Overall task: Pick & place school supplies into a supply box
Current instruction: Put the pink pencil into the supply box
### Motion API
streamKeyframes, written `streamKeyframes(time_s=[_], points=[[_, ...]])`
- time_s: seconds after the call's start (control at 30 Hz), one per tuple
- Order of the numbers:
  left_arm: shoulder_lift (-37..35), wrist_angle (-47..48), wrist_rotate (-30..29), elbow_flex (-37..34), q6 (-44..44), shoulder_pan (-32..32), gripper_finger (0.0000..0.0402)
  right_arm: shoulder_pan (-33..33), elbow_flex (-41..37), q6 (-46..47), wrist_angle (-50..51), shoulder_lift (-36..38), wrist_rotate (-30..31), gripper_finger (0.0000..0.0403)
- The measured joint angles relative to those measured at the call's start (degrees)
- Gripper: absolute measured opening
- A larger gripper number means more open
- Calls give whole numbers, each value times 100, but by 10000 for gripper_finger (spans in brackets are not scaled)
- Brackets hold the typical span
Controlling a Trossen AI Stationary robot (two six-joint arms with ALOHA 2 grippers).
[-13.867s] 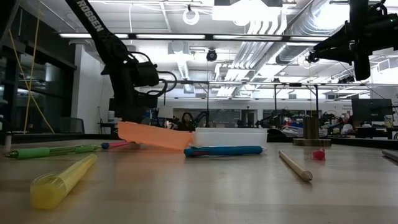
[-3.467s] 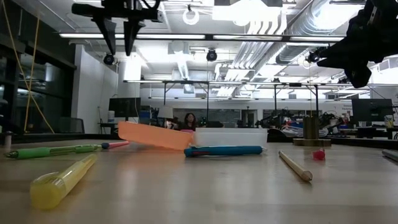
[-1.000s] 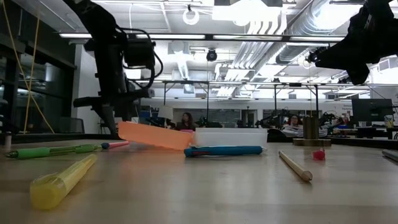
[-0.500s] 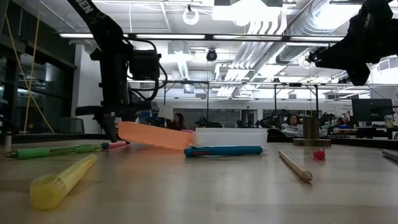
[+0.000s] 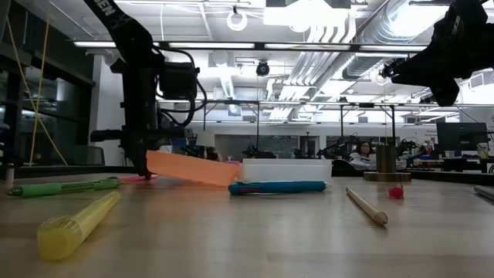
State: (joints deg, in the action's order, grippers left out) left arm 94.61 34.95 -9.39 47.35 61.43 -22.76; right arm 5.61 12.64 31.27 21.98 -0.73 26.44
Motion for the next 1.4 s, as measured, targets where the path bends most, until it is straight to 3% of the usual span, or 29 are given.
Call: streamKeyframes(time_s=[0.13, 0.5, 0.7, 1.0, 1.4], points=[[0, 35, -44, 0, 9, 0, 20, 1, 0, 0, 0, 0, 0, 71], [-73, 128, -127, -4, -21, 0, 31, 1, 0, 0, 0, 0, 0, 71], [-426, 721, -606, -74, 9, -34, 24, 2, 0, 0, 0, 0, -2, 71], [-1217, 1531, -607, -46, 75, -22, 23, 2, 0, 0, 0, 0, -2, 71], [-2351, 1799, -743, -33, 330, -15, 21, 1, 0, -9, 0, 0, -2, 71]])
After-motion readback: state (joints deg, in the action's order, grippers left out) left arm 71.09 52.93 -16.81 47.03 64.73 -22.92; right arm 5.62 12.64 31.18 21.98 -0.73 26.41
